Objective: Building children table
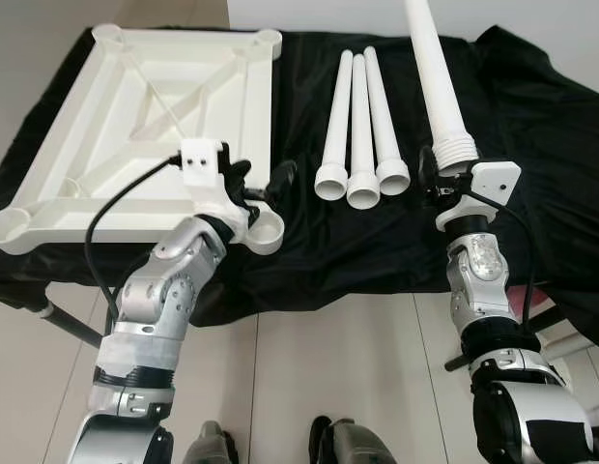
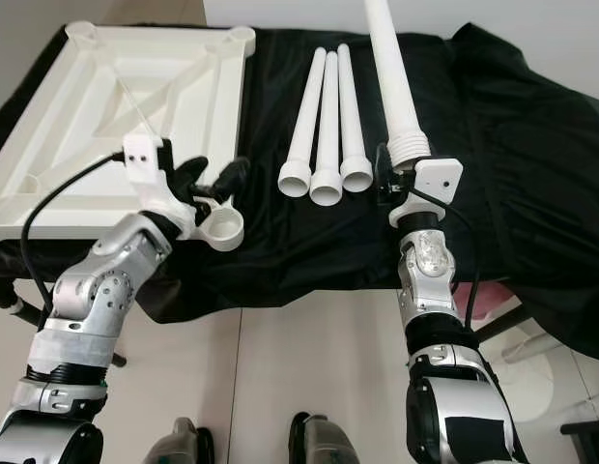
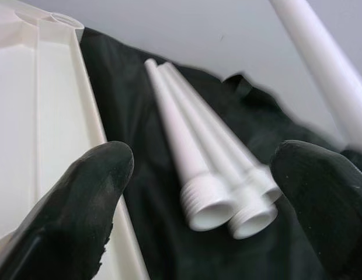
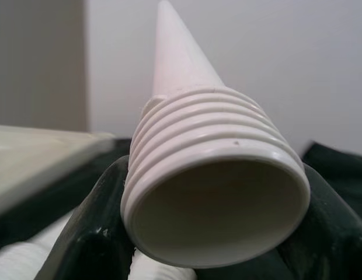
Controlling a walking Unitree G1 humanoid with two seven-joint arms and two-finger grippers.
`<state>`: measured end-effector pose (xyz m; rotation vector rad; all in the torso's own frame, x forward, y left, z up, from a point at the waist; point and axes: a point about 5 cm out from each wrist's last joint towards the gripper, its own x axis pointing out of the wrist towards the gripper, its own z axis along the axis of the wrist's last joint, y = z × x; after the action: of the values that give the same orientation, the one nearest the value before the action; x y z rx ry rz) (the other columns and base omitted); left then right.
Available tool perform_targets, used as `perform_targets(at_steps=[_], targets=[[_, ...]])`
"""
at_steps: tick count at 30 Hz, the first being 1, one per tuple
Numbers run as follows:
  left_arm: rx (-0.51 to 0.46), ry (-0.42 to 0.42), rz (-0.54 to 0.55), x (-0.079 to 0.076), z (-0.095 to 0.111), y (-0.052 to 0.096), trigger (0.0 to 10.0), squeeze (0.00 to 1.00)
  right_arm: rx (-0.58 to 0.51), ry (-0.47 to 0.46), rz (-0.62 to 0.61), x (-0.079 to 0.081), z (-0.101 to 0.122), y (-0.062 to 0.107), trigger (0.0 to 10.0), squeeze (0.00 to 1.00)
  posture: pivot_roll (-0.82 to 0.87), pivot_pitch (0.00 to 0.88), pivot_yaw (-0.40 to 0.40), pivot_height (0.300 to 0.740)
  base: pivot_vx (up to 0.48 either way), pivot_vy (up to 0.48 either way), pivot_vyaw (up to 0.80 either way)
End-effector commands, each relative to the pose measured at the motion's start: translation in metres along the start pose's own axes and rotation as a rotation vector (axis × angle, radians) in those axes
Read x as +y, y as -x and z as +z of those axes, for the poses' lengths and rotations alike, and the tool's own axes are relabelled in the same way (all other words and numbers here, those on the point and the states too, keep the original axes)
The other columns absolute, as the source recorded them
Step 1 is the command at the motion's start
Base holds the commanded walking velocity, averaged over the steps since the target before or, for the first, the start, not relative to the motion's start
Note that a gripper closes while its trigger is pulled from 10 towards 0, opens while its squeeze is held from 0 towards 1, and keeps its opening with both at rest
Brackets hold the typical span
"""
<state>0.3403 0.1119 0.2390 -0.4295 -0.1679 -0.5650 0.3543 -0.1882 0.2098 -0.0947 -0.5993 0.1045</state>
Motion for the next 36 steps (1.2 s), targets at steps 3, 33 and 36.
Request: perform_targets(at_steps=[3,33,36], targets=[[-0.018,0.126,-0.24,-0.01,0.007,-0.005,10.0,0.0,-0.033,-0.053,0.098,0.02,0.005,0.001,10.0,0.0,-0.03,0.03,-0.012,0.74,0.0,0.0,0.0],[-0.133,0.421,-0.366,-0.003,0.053,-0.035,10.0,0.0,0.03,-0.391,0.618,0.095,0.018,0.039,10.0,0.0,-0.05,0.017,0.011,0.74,0.0,0.0,0.0],[-0.147,0.434,-0.351,0.0,0.056,-0.037,10.0,0.0,0.035,-0.398,0.635,0.095,0.018,0.041,10.0,0.0,-0.05,0.017,0.01,0.74,0.0,0.0,0.0]])
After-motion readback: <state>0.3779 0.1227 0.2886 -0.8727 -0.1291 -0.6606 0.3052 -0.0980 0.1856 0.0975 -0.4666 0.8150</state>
